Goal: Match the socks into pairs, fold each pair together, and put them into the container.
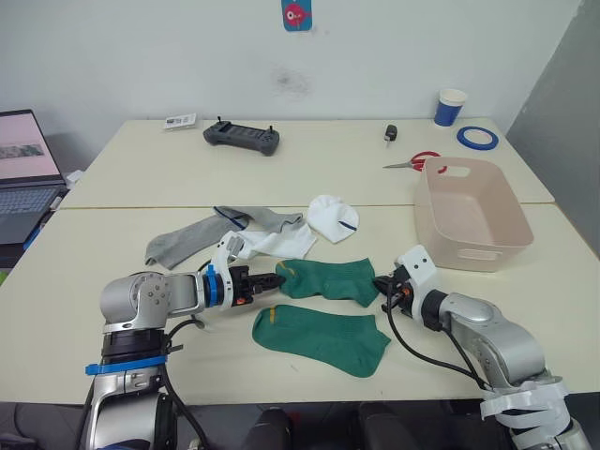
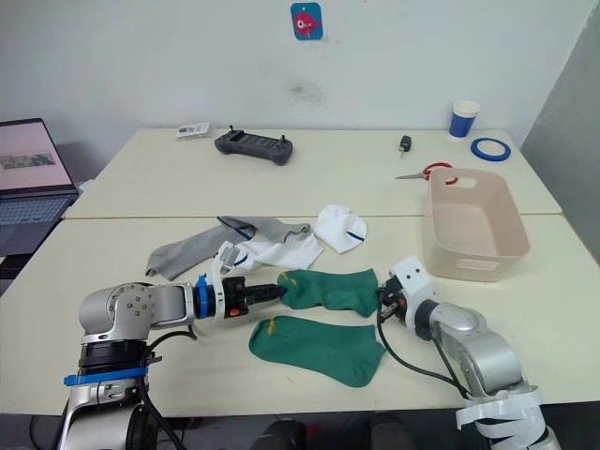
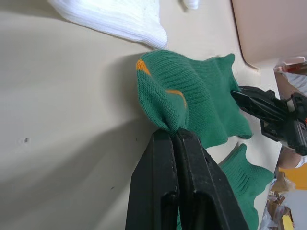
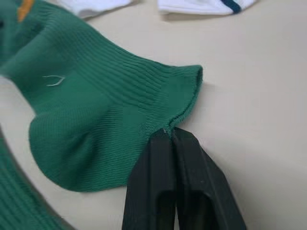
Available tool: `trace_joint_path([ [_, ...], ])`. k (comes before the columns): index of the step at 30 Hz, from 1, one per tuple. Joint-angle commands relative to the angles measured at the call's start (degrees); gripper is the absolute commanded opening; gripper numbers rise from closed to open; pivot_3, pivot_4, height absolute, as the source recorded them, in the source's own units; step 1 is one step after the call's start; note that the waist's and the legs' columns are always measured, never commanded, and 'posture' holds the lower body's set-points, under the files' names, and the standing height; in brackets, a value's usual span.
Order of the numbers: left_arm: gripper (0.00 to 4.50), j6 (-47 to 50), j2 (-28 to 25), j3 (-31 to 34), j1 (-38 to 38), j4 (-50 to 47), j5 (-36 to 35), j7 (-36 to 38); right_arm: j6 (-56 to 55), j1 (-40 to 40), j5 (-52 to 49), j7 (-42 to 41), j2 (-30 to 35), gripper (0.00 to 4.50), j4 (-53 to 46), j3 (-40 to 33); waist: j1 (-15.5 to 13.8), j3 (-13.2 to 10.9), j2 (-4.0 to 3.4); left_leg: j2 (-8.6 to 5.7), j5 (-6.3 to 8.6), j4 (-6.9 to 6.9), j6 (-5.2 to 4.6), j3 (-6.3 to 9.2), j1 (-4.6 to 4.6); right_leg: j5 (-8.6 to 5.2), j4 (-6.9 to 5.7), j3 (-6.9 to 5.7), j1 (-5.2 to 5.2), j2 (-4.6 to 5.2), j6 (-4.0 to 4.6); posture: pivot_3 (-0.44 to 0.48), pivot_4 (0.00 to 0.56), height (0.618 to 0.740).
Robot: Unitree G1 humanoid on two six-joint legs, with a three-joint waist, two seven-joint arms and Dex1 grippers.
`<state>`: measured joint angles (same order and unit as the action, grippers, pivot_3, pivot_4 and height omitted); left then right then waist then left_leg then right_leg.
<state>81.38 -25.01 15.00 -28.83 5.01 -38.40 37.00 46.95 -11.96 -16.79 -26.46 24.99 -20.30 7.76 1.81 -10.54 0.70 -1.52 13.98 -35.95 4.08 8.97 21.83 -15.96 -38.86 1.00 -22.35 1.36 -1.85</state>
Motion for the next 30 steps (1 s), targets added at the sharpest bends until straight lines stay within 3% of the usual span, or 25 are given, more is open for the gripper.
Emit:
trace_joint_path([
  [1,0.0,-0.84,-0.95,0.21,-0.01,-1.05,-1.64,1.02,-1.45,0.09,-0.02,-0.19,0.07,0.04,-2.39,-0.76,-0.03,0.0,0.0,0.0,0.0,0.0,0.0,0.0,0.0,0.0,0.0,0.0,0.0,0.0,0.0,0.0,0.15,0.74],
  [8,0.0,-0.63,-4.92,1.1,-2.15,-2.85,-4.73,4.85,-4.42,-0.4,-1.89,-1.76,2.38,0.04,-6.5,-6.06,-0.04,-0.08,0.05,0.0,0.0,0.0,0.0,0.0,0.04,0.0,0.02,0.0,-0.03,0.0,0.0,0.0,0.15,0.74],
  [11,0.0,0.96,-8.91,0.28,-2.53,-5.16,-7.27,7.96,-2.2,0.33,-5.36,-3.32,3.98,0.04,-11.29,-9.34,-0.03,-0.13,0.15,0.0,0.01,0.01,-0.01,0.03,0.06,0.0,0.03,-0.03,-0.04,0.0,0.0,0.0,0.15,0.74],
  [19,0.0,11.06,-19.13,2.12,3.5,-14.63,-18.4,13.67,12.85,8.72,-29.44,-3.26,5.09,0.04,-28.17,-21.59,0.17,-0.15,0.13,0.1,0.13,0.24,-0.21,-0.01,0.08,-0.04,0.29,0.01,-0.05,0.0,0.07,0.0,0.15,0.74],
  [24,0.0,9.15,-21.98,-0.78,10.33,-17.16,-18.64,14.78,16.81,17.49,-38.63,1.75,4.95,0.04,-34.38,-20.95,-0.09,-0.16,0.13,0.15,0.15,0.28,-0.21,0.14,0.08,-0.22,0.27,0.04,-0.04,0.02,0.38,0.0,0.15,0.74],
  [30,0.0,0.85,-25.4,-7.76,16.32,-16.91,-13.85,16.44,15.22,23.64,-37.78,5.39,6.43,0.04,-35.55,-17.17,-0.16,-0.18,0.13,0.2,0.15,0.31,-0.2,0.08,0.06,-0.43,0.25,0.02,-0.02,0.07,0.75,0.0,0.15,0.74],
])
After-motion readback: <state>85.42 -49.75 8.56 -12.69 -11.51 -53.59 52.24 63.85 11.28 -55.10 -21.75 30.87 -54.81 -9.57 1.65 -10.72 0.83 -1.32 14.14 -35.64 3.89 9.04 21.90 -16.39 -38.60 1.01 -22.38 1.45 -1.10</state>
